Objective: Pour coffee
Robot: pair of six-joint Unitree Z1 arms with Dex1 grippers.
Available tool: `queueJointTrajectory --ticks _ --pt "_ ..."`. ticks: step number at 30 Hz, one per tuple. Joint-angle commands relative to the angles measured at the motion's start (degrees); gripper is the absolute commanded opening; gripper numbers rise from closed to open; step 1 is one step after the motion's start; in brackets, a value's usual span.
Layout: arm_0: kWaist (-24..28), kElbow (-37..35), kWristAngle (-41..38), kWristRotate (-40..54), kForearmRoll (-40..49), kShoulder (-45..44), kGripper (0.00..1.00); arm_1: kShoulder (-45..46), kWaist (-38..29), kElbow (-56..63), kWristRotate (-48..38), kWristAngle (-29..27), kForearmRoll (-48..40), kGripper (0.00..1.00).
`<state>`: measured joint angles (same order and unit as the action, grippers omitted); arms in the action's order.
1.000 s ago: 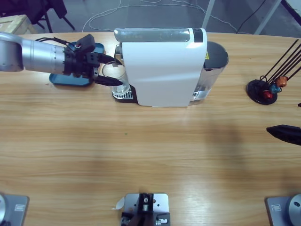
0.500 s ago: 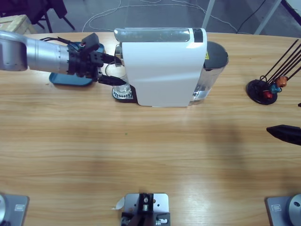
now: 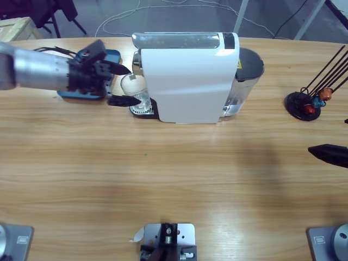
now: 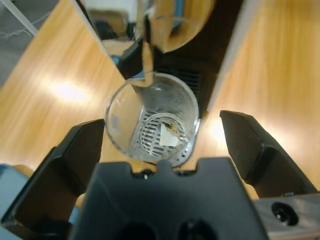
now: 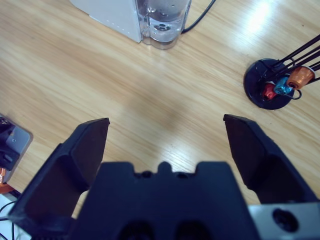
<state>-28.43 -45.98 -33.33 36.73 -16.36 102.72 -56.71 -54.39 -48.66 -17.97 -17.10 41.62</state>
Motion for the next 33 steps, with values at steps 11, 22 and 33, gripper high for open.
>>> queueJointTrajectory --ticks 11,22,33 --pt "-5.90 3.74 16.24 -19.22 18.45 -30.30 1.000 -5.57 14.08 -17.63 10.33 7.80 1.42 0.558" --pt "-7.59 -0.11 16.63 -22.30 27.52 -33.38 1.000 -33.61 22.75 -49.67 12.15 14.18 9.69 0.000" --pt "-8.14 1.77 18.07 -21.53 26.85 -31.62 1.000 -49.99 23.68 -65.69 11.64 18.84 19.64 0.000"
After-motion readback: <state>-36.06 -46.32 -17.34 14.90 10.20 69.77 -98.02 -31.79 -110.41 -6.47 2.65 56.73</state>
